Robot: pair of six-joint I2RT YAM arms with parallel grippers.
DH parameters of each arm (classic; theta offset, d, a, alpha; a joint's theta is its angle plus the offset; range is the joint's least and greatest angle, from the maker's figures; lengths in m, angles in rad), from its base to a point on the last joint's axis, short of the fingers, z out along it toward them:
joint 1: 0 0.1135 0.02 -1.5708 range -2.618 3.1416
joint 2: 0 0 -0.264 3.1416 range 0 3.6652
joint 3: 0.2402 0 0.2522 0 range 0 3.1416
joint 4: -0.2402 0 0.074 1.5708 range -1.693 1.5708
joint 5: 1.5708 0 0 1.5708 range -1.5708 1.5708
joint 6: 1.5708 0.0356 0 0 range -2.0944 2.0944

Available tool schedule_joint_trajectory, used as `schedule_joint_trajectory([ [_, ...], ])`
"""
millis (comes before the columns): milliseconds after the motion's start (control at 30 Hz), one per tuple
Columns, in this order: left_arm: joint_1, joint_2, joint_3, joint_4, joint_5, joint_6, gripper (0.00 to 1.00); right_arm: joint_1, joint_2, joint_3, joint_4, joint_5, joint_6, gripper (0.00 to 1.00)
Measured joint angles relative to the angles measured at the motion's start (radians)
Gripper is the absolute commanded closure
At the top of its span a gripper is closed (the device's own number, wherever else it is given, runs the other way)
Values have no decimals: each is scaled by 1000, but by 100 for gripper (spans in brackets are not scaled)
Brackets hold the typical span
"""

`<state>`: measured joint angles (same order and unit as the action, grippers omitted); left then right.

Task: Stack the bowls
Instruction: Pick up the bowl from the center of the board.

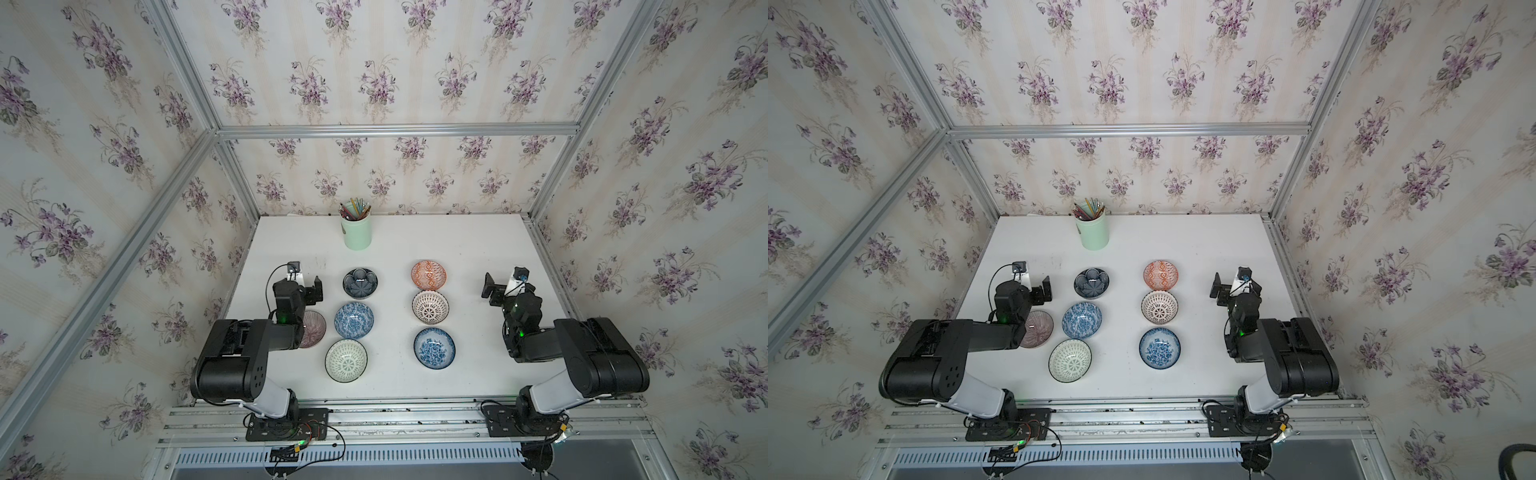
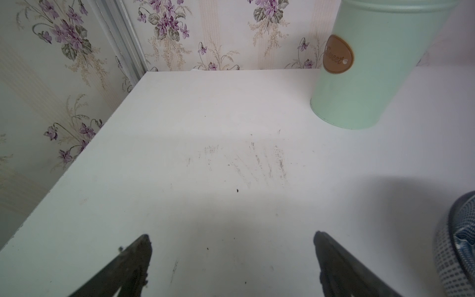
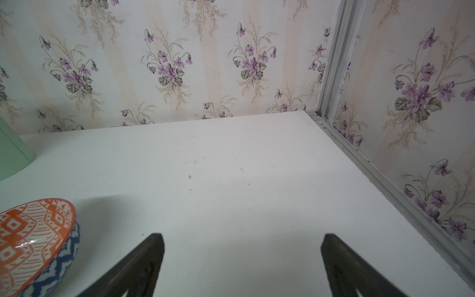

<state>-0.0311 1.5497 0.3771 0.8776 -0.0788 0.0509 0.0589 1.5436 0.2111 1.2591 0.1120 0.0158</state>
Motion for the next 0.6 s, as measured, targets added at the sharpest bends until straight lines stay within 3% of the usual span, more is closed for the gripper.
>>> schedule_joint_trajectory([
  [233,0,0,0,0,0,0,0,1,-7,-8,4,33,6,0],
  [333,-16,-55,-1,-40,-33,0,0,7,-97,-39,-6,100,16,0],
  [433,-39,-280,50,-212,-77,-8,0,37,-305,-27,-103,171,38,0],
  [600,-37,-627,325,-633,-121,-248,1,43,-764,76,-402,243,229,0],
])
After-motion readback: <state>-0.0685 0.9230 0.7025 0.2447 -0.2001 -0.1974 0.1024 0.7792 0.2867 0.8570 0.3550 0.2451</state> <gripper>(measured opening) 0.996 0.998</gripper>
